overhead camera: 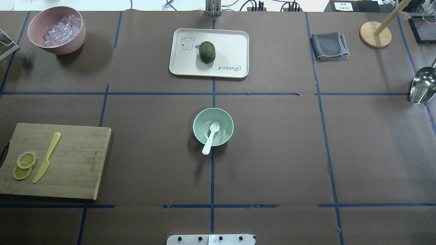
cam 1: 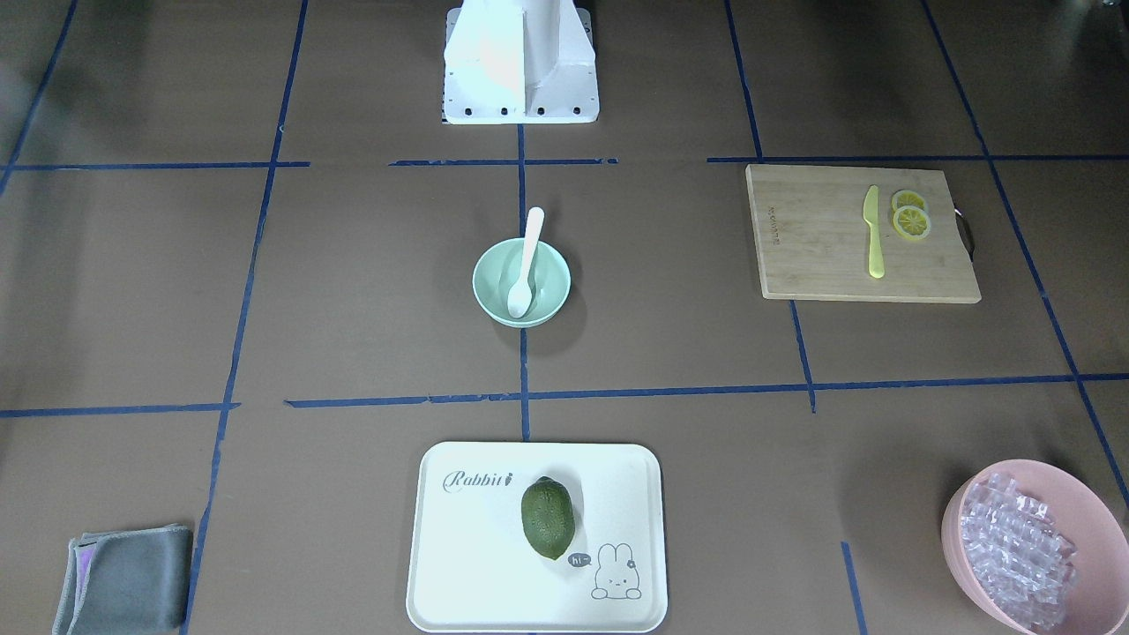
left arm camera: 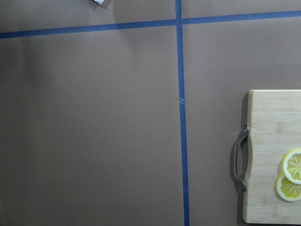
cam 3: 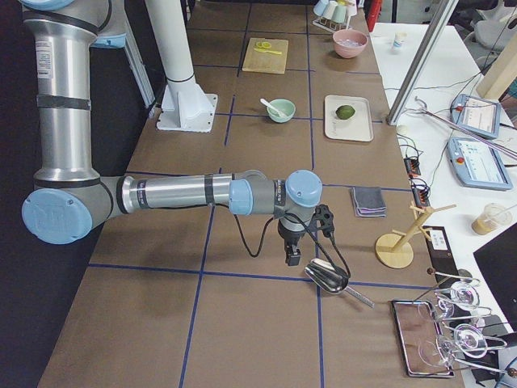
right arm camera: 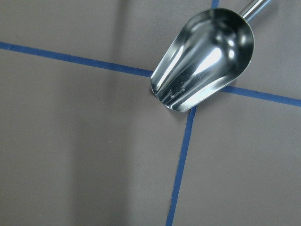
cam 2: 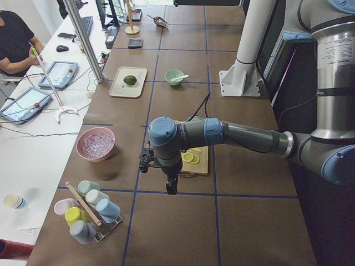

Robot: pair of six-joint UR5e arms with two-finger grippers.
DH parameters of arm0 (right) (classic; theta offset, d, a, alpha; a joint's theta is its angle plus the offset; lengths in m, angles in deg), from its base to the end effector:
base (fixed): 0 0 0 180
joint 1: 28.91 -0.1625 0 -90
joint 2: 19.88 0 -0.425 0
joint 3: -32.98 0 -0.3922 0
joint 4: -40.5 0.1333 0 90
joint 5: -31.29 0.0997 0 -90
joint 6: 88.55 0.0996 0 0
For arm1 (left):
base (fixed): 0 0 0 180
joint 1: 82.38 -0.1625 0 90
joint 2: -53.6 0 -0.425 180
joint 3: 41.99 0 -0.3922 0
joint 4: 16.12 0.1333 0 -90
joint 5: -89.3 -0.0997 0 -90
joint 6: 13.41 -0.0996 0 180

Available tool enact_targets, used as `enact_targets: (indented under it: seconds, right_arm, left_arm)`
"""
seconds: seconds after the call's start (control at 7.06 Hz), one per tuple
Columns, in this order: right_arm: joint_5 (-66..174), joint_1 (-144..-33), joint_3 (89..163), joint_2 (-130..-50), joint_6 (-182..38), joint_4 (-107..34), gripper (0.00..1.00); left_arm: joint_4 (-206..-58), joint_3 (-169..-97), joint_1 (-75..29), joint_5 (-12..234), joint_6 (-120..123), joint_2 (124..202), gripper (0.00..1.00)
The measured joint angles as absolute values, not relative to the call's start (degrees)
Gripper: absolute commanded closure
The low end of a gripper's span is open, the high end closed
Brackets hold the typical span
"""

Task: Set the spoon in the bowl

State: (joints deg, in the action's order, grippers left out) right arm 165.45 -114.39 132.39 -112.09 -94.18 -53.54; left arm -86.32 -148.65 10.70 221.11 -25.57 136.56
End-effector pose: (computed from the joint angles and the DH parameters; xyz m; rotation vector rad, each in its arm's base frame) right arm 0.0262 -0.4798 0.6039 0.0599 -0.7712 -0.1895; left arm -0.0893 -0.4154 0.6094 -0.0717 0.7440 0.0862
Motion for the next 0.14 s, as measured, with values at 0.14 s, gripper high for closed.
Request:
enact_targets:
  seconds: [0.14]
  right_arm:
    - [165.4,-115.0,134.7,-112.2,-94.0,-53.5,0.00]
  left_arm:
    - [-86.6,-147.4,10.7,221.2,-25.6,136.7,0.00]
